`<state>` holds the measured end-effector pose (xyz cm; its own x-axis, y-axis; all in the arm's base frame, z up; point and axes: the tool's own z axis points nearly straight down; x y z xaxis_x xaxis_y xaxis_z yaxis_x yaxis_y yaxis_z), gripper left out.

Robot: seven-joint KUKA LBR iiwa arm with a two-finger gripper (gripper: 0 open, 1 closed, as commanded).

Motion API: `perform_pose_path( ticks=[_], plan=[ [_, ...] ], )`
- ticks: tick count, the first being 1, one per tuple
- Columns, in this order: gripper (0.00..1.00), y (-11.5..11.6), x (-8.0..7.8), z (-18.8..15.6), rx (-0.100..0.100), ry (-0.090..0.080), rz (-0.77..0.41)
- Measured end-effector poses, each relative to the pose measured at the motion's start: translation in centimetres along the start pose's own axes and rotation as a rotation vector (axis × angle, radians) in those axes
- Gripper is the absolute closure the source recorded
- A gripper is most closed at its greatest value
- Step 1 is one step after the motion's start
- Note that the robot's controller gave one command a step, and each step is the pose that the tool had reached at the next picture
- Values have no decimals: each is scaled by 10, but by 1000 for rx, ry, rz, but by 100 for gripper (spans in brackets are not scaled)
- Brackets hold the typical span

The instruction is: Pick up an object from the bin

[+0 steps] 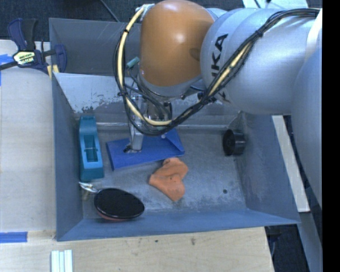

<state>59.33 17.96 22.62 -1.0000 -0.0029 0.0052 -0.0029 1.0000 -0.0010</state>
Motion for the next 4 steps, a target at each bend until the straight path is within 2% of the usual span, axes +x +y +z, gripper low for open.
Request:
perform_pose_path(
  ticks=[1, 2, 3, 4],
  plan=[
    [0, -1, -2, -5, -2, -9, 3],
    [0, -20, 19, 22, -4, -18, -83],
    [0, -49, 29, 79, -1, -10, -321],
    [0, -52, 53, 89, 0, -5, -376]
  ],
)
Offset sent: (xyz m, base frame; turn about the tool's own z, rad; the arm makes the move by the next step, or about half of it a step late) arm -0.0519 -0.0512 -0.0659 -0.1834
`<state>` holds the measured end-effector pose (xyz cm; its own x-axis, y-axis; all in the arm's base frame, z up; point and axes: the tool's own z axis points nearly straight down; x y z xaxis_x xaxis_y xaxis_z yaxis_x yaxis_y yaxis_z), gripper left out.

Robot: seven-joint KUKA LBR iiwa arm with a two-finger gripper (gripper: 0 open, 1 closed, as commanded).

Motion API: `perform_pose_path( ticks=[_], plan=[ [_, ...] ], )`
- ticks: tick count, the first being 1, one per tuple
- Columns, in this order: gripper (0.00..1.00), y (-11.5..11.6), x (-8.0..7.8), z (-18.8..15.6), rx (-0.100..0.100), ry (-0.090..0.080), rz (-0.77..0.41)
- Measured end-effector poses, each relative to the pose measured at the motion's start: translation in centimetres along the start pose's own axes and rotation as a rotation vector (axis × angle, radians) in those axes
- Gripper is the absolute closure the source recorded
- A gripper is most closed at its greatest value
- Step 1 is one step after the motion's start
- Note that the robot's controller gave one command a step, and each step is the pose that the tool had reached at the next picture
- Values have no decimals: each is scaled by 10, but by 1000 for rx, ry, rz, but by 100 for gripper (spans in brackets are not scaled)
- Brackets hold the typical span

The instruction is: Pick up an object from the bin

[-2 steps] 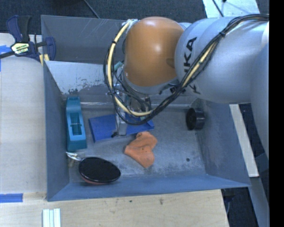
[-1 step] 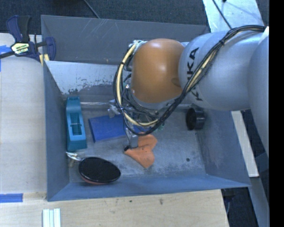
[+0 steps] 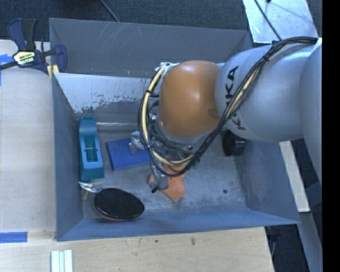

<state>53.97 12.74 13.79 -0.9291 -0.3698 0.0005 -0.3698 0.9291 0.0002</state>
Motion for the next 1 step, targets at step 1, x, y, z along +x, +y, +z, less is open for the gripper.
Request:
perform_pose_path(
  ticks=[1],
  plan=[
    [0, -6, -1, 18, 0, -4, 30]
  ],
)
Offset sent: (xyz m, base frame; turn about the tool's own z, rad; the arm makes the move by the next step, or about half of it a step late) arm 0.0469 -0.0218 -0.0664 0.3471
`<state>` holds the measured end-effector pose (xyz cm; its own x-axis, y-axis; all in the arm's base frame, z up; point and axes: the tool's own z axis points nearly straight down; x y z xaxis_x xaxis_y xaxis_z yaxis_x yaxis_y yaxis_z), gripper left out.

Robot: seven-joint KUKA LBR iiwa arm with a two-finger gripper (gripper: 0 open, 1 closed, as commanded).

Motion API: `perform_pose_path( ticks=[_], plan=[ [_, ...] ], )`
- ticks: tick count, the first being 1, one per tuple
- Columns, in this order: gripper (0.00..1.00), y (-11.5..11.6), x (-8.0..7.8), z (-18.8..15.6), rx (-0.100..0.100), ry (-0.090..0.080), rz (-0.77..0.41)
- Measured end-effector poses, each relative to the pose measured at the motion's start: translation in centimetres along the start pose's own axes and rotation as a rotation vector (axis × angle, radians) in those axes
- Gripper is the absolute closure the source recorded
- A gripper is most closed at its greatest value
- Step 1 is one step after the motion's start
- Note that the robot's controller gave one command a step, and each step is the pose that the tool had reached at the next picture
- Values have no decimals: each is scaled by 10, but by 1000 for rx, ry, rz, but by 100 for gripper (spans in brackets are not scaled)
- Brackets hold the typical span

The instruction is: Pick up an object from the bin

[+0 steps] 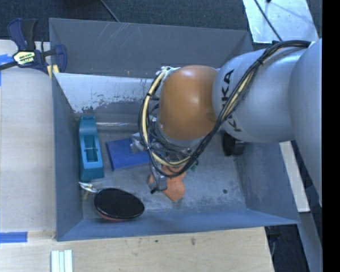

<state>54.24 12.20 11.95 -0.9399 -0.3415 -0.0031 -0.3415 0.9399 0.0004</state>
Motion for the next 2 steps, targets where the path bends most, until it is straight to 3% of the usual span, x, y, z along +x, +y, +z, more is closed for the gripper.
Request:
perform_pose_path(
  ticks=[1, 2],
  plan=[
    [100, -31, -41, 42, 0, -14, 317],
    [100, -31, -41, 42, 0, -14, 317]
  ],
)
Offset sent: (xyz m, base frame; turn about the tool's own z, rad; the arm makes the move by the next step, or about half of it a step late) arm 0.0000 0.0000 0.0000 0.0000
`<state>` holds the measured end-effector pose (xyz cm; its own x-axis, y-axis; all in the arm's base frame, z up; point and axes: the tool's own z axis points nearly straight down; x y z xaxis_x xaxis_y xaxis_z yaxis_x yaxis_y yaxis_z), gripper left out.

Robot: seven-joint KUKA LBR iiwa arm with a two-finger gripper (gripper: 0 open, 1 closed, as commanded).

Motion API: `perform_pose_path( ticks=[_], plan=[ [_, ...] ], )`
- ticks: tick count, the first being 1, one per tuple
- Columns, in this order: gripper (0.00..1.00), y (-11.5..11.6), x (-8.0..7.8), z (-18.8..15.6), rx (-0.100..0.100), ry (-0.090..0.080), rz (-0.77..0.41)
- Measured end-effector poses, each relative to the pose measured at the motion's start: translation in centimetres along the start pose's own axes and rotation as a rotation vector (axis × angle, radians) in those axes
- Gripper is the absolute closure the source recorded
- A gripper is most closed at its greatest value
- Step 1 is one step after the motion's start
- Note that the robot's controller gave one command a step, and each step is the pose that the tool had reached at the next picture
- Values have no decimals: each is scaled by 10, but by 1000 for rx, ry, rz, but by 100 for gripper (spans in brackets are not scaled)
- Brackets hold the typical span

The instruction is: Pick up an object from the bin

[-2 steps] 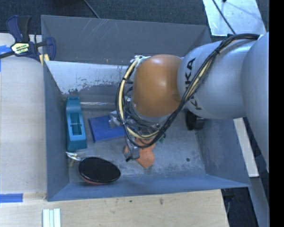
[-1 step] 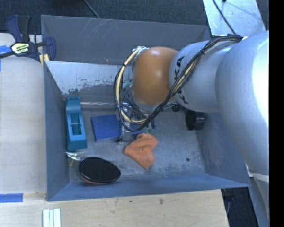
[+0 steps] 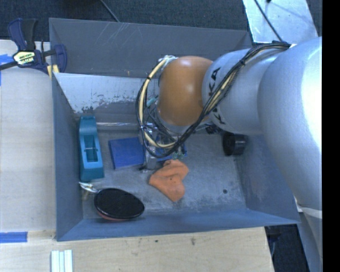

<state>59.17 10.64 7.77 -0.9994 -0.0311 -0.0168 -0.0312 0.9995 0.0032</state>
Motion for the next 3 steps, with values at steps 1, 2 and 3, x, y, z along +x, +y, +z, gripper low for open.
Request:
perform_pose_path(
  ticks=[1, 2, 3],
  plan=[
    [100, -6, 11, -134, 3, 13, -4],
    [0, -6, 11, -133, 3, 14, -4],
    [0, -6, 11, -133, 3, 14, -3]
  ],
)
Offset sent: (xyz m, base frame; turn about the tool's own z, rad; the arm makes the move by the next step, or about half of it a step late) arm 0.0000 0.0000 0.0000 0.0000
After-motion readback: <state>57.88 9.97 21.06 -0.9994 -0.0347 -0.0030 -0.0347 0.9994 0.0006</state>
